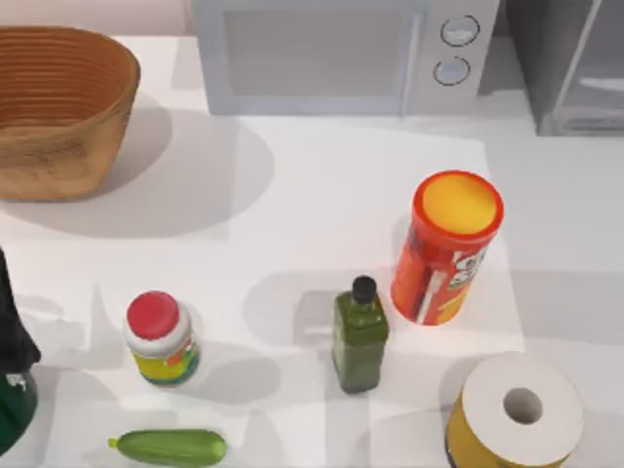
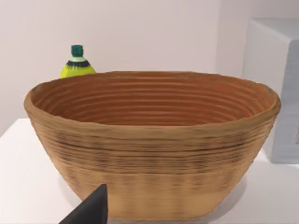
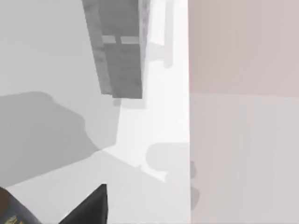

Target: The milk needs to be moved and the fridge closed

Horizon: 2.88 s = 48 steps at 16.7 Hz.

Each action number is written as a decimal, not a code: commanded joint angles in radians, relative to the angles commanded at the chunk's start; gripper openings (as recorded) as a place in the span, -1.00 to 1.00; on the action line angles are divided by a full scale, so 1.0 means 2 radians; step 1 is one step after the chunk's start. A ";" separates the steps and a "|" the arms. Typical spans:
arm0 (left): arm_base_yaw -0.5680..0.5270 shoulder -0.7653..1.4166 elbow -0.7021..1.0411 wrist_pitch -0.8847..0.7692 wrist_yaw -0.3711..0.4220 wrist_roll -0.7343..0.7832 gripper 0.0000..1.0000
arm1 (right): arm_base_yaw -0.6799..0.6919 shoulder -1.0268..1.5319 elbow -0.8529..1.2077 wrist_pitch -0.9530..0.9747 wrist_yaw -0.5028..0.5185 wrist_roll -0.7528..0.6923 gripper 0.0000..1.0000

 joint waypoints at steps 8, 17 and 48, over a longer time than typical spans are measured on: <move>0.000 0.000 0.000 0.000 0.000 0.000 1.00 | 0.154 0.006 -0.006 0.196 0.028 0.232 1.00; 0.000 0.000 0.000 0.000 0.000 0.000 1.00 | 0.377 0.001 -0.008 0.500 0.069 0.603 1.00; 0.000 0.000 0.000 0.000 0.000 0.000 1.00 | 0.879 -0.105 -0.171 0.758 0.445 1.003 1.00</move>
